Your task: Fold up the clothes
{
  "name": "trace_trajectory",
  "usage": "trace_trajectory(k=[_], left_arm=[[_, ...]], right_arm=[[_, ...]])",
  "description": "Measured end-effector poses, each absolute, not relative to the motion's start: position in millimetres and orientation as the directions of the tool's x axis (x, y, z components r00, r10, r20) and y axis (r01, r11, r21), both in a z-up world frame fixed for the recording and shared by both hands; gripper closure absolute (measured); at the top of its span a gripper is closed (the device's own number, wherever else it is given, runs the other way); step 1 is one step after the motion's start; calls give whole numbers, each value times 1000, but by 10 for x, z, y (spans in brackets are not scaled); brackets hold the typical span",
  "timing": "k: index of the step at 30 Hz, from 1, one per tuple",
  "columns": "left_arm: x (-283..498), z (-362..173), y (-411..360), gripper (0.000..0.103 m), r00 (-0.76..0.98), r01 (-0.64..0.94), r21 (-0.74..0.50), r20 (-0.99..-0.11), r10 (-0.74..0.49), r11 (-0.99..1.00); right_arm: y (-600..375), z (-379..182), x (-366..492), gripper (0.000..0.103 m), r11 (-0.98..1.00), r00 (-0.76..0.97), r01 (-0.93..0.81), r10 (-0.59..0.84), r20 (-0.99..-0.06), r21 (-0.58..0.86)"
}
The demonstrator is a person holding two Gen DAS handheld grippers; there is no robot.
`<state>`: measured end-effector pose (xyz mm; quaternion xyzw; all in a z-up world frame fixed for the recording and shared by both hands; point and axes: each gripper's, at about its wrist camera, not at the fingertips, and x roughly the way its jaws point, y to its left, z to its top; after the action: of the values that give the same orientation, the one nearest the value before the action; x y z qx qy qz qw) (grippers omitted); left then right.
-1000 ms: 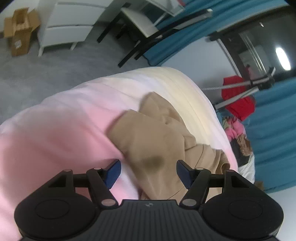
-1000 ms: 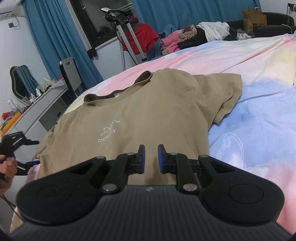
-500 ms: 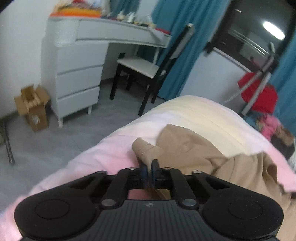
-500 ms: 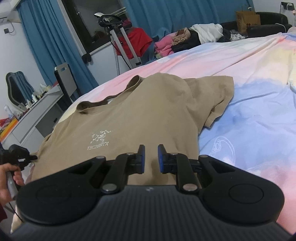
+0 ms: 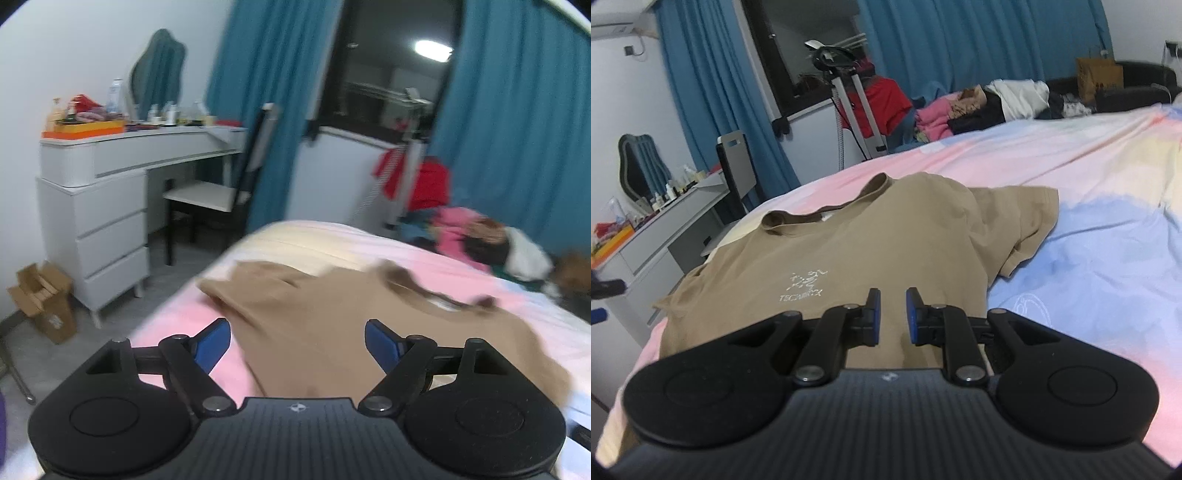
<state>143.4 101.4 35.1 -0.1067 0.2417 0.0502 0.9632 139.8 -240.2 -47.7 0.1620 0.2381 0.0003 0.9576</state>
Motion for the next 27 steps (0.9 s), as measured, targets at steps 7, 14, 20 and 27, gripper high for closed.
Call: trace_trajectory(k=[7, 14, 20, 27], left_arm=[[654, 226, 518, 9, 873, 37, -221, -467, -139, 975], [462, -79, 359, 0, 864, 109, -207, -465, -196, 972], [593, -259, 418, 0, 850, 97, -251, -483, -211, 963], [704, -419, 315, 0, 815, 130, -260, -522, -252, 957]], right_arm=[[-2338, -340, 1088, 85, 966, 904, 82, 32, -426, 246], [-2526, -342, 970, 84, 932, 899, 145, 16, -437, 333], [-2948, -529, 1203, 62, 824, 875, 269, 7, -484, 498], [-3446, -1060, 1789, 65, 631, 827, 411, 47, -561, 658]])
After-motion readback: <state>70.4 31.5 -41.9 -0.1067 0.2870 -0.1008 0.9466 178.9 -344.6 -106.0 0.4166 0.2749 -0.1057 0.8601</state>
